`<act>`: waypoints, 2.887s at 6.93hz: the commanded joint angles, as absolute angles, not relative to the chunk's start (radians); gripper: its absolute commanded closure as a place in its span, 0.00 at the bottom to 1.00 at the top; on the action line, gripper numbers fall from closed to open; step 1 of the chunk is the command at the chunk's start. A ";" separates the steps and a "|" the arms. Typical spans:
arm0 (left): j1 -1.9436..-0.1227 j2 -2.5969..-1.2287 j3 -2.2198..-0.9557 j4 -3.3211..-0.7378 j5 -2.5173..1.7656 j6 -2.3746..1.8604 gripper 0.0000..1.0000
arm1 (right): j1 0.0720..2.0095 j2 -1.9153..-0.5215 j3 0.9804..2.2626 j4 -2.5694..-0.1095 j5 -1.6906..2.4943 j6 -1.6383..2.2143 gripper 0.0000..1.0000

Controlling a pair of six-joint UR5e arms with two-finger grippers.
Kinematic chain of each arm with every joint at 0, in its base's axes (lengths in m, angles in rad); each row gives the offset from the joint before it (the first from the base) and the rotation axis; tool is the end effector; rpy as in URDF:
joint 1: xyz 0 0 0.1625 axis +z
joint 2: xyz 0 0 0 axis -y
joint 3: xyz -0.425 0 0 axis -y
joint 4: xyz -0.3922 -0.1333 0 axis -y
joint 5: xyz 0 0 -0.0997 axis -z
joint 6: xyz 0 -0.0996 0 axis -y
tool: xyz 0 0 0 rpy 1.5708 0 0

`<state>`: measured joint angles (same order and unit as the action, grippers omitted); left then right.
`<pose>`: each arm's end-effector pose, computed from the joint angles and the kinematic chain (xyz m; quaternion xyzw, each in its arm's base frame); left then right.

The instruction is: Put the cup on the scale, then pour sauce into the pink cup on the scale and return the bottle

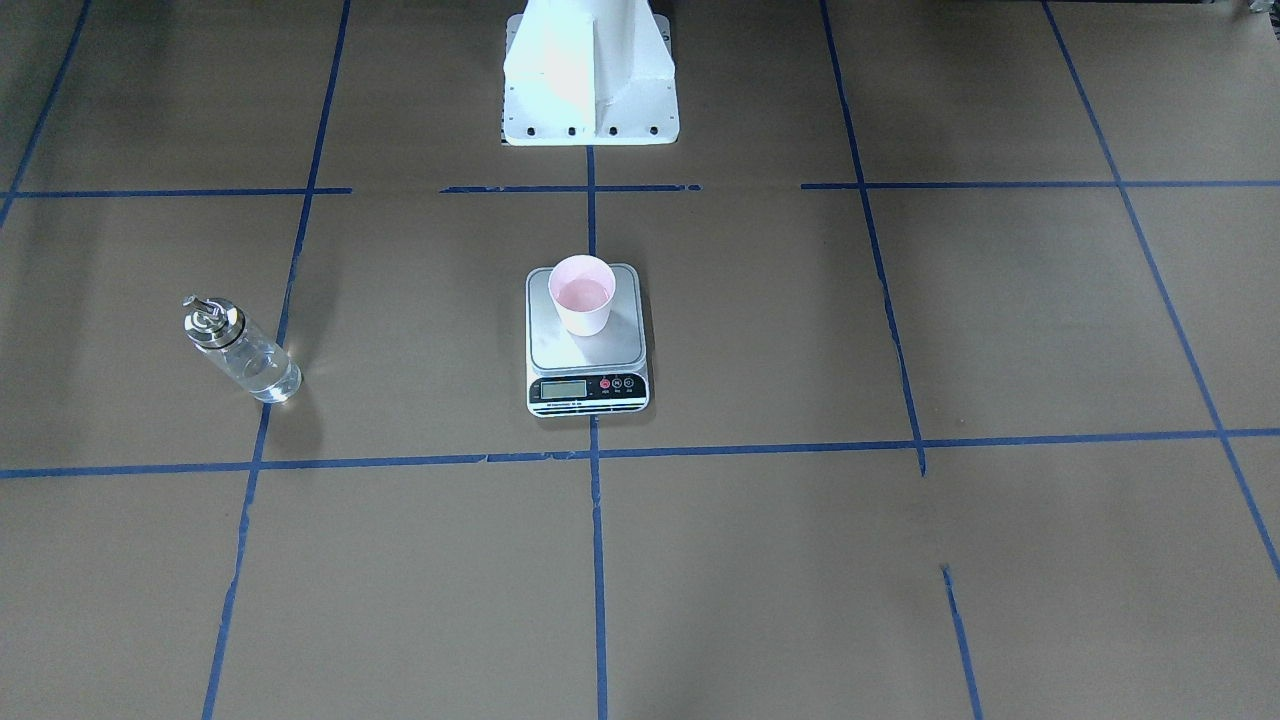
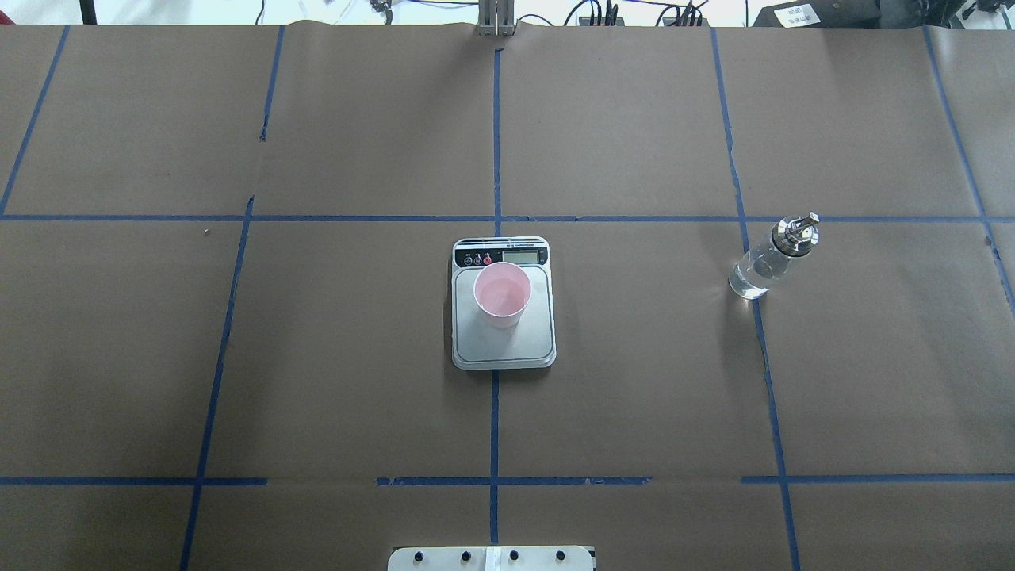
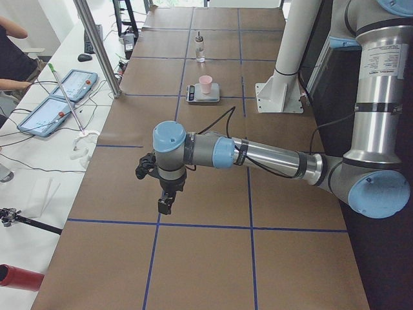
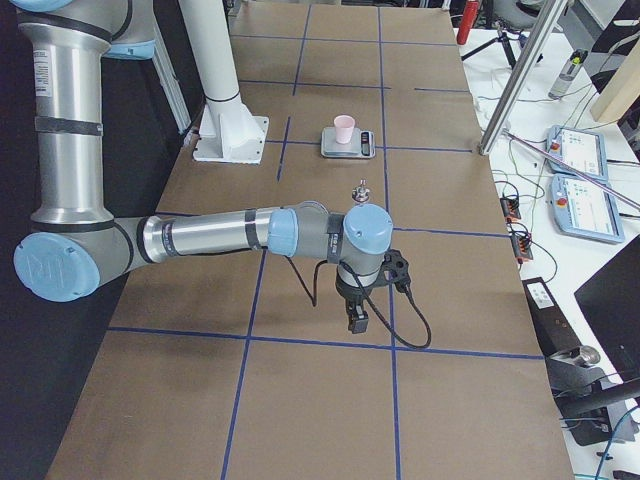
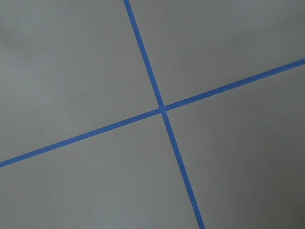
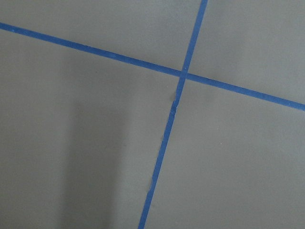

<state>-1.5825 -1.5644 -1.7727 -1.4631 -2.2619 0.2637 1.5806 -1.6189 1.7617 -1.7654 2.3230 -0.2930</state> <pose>-0.0755 -0.4872 0.5790 0.0874 0.3295 0.1329 0.9307 0.0698 -0.4629 0.6090 0.0316 -0.3666 -0.1218 0.9218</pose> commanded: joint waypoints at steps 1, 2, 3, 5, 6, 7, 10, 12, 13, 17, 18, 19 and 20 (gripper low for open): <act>-1.582 -1.511 -1.757 -1.462 -2.264 0.265 0.00 | 1.588 -1.631 1.701 -1.694 2.339 -0.287 0.00; -1.582 -1.493 -1.715 -1.473 -2.278 0.268 0.00 | 1.606 -1.640 1.698 -1.690 2.342 -0.285 0.00; -1.582 -1.479 -1.701 -1.477 -2.281 0.270 0.00 | 1.618 -1.643 1.698 -1.690 2.348 -0.285 0.00; -1.582 -1.459 -1.697 -1.480 -2.280 0.270 0.00 | 1.640 -1.655 1.692 -1.690 2.372 -0.284 0.00; -1.582 -1.465 -1.678 -1.483 -2.279 0.268 0.00 | 1.649 -1.658 1.671 -1.690 2.376 -0.285 0.00; -1.580 -1.463 -1.668 -1.514 -2.279 0.268 0.00 | 1.649 -1.658 1.642 -1.690 2.408 -0.284 0.00; -1.582 -1.460 -1.643 -1.564 -2.281 0.267 0.00 | 1.649 -1.649 1.641 -1.689 2.414 -0.258 0.00; -1.582 -1.468 -1.632 -1.624 -2.281 0.244 0.00 | 1.649 -1.631 1.643 -1.687 2.413 -0.229 0.00; -1.583 -1.467 -1.650 -1.631 -2.283 0.157 0.00 | 1.649 -1.631 1.643 -1.687 2.413 -0.226 0.00; -1.592 -1.460 -1.670 -1.687 -2.283 0.107 0.00 | 1.649 -1.629 1.640 -1.687 2.413 -0.215 0.00; -1.592 -1.460 -1.671 -1.687 -2.281 0.107 0.00 | 1.648 -1.629 1.640 -1.687 2.413 -0.215 0.00; -1.592 -1.460 -1.671 -1.690 -2.281 0.106 0.00 | 1.647 -1.629 1.641 -1.687 2.413 -0.215 0.00; -1.592 -1.460 -1.671 -1.690 -2.281 0.106 0.00 | 1.649 -1.629 1.643 -1.686 2.410 -0.215 0.00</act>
<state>-1.5920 -1.4604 -1.6704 -1.6893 -2.2812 0.1066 1.6480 -1.6291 1.6411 -1.6870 2.4123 -0.2149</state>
